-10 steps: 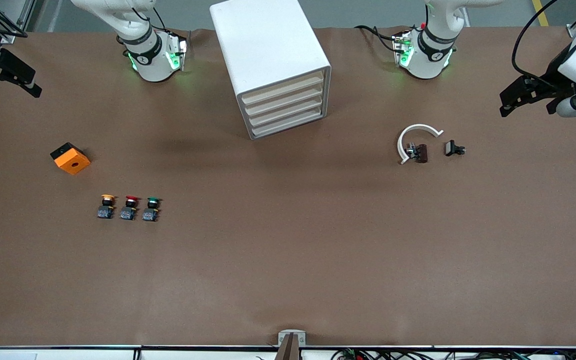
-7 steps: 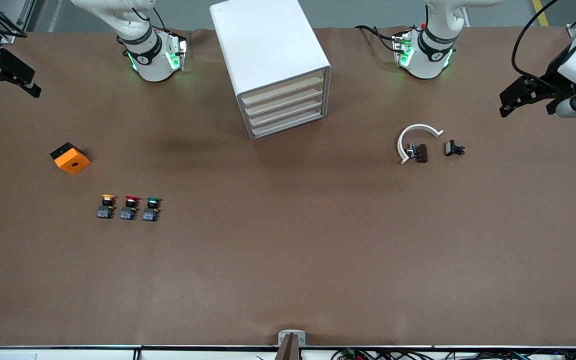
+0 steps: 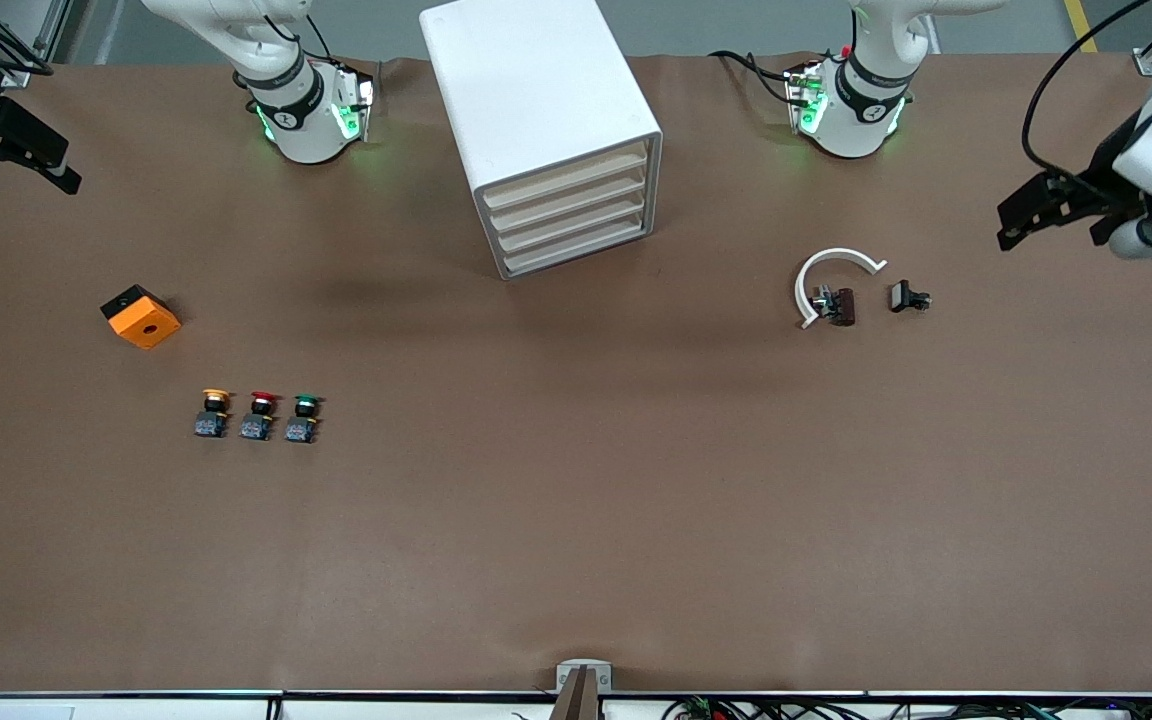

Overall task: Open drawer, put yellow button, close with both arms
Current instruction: 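Move the left gripper toward the white cabinet's top drawer handle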

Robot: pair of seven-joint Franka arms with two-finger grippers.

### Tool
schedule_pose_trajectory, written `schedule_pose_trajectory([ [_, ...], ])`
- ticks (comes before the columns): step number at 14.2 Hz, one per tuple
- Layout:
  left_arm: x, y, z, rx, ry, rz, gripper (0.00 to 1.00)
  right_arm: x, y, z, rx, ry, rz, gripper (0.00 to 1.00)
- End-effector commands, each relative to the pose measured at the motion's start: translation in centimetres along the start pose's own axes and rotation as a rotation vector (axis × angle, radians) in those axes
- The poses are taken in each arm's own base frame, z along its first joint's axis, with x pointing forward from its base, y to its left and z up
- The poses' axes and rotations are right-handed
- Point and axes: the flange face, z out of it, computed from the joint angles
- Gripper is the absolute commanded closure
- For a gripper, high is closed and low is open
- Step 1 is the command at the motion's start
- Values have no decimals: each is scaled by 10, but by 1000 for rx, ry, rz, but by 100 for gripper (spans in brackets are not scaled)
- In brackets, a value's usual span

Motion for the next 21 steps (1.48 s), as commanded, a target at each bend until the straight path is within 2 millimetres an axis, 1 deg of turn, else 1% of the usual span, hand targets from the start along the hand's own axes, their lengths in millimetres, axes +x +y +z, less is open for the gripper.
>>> schedule_pose_trajectory([
  [1,21,24,23,-10,-49,24,0,-5,1,-2,-6,-1,-5,0],
  [2,28,38,38,-12,-76,-15,0,-5,1,-2,-6,-3,-5,0],
  [3,31,47,48,-38,-95,-85,0,-5,1,-2,-6,-3,-5,0],
  [4,35,63,61,-91,-129,-173,0,-5,1,-2,-6,-3,-5,0],
  [5,39,76,69,-124,-131,-254,0,-5,1,-2,-7,-3,-8,0],
  [7,42,110,88,-129,-149,-326,0,-4,2,-1,-14,-1,-9,0],
  [9,45,133,114,-179,-239,-428,0,-3,4,1,-31,-1,-7,0],
  [11,40,154,147,-213,-349,-448,0,-3,3,1,-35,0,-8,0],
  [12,38,162,167,-235,-421,-478,0,-3,5,1,-40,0,-6,0],
  [14,35,194,198,-288,-575,-607,0,-3,5,1,-40,-2,-6,0],
  [15,31,217,209,-293,-631,-677,0,-3,5,1,-40,-2,-4,0],
  [16,24,242,219,-264,-656,-737,0,-3,4,1,-38,-2,-6,0],
  [17,17,261,230,-226,-669,-794,0,-3,4,2,-38,-5,-4,0],
  [19,7,291,256,-159,-702,-903,0,-3,4,2,-39,-5,-4,0],
  [21,-8,317,273,-81,-732,-1006,0,-3,8,1,-38,-3,2,0],
])
